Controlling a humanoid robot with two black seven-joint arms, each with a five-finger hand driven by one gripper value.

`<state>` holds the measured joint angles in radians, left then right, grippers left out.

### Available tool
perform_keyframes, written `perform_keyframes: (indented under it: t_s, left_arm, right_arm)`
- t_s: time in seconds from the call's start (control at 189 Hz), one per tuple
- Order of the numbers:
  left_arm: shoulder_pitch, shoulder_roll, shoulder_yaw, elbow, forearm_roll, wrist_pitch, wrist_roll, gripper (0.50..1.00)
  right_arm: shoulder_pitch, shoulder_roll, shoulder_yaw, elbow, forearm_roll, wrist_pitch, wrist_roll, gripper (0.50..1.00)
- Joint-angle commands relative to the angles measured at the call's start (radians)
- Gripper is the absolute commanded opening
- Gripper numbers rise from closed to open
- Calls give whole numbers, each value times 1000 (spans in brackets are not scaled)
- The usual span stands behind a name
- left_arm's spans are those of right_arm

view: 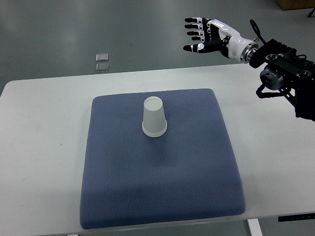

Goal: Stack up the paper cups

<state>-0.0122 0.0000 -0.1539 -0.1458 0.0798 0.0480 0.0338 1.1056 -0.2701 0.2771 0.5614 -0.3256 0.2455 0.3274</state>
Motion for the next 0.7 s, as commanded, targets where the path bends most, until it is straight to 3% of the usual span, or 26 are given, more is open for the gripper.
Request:
perform_keyframes:
  t_s: [0.0,0.417,0.697]
  left_arm:
    - [0,0,-1,-1,0,0,0,1000]
    - [0,0,1,0,0,1,0,1000]
    - [0,0,1,0,0,0,0,1000]
  right_arm:
    - [-52,12,11,0,56,-20,7,895]
    - [-187,58,364,0,72,-69,6,895]
    - [-257,126,416,2,102,-92,7,895]
